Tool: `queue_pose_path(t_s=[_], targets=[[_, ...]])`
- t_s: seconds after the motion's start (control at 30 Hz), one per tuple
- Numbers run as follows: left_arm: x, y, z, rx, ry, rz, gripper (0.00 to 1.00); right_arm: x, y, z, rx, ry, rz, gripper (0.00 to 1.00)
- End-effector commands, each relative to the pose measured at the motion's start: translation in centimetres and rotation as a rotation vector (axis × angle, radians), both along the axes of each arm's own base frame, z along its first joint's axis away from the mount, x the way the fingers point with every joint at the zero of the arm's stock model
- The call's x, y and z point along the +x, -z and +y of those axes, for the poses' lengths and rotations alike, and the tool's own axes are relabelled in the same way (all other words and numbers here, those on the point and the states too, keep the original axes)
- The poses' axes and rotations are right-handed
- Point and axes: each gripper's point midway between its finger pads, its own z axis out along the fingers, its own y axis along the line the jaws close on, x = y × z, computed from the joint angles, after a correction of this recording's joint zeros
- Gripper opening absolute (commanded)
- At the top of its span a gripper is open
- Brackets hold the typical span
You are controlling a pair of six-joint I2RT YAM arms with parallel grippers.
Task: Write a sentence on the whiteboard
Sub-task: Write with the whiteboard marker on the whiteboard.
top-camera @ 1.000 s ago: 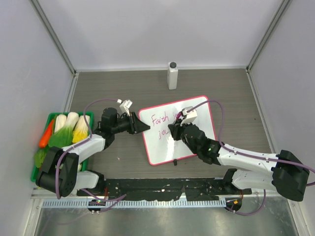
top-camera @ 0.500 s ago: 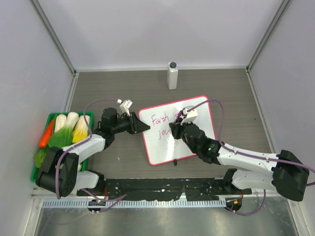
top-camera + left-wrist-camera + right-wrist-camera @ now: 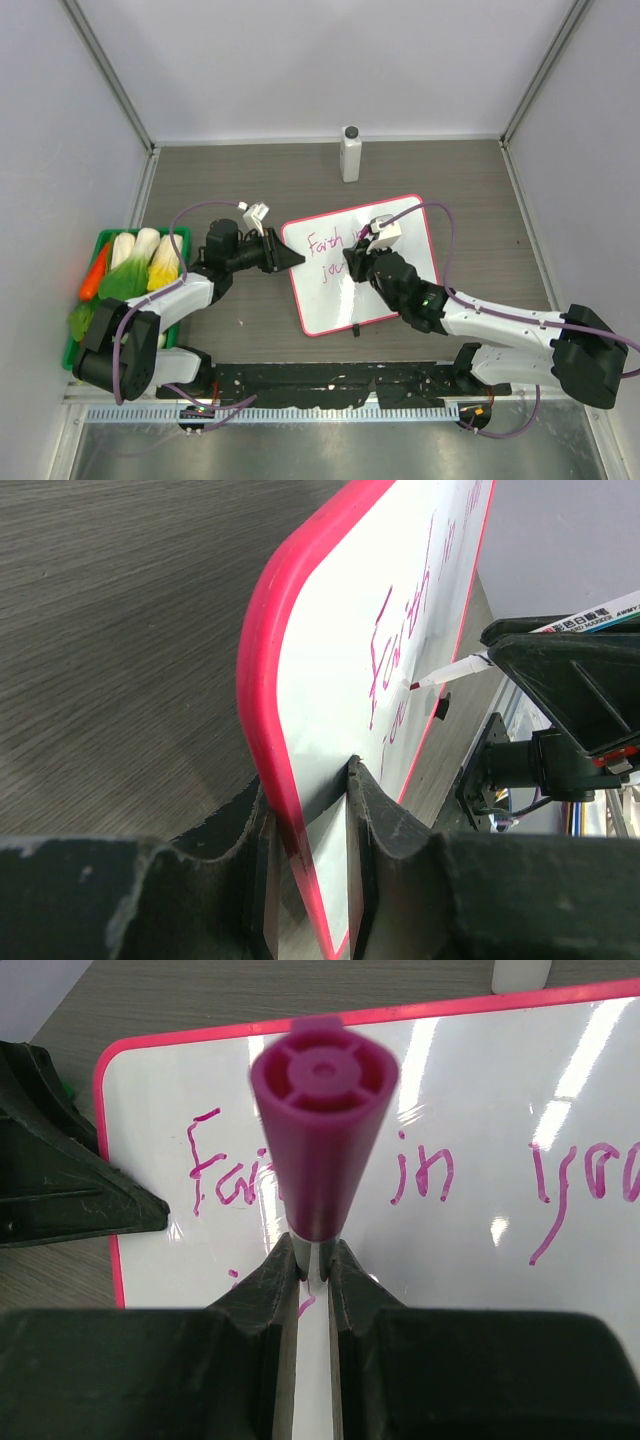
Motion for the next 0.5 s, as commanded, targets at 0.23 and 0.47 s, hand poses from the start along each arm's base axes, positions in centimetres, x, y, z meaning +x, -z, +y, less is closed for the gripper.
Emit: queue_pose_path(t_s=[0.23,0.47], targets=[[2.9,4.2,3.7,0.243,-0.163,-0.067,0.00,-0.6,1.6,-0.7,-0.034,-0.006,0.044,0.01],[2.8,4.2,3.7,0.244,-0.162,-0.066,0.00,-1.1,2.1,-1.3,-0.042,-0.008,0.051,0.01]])
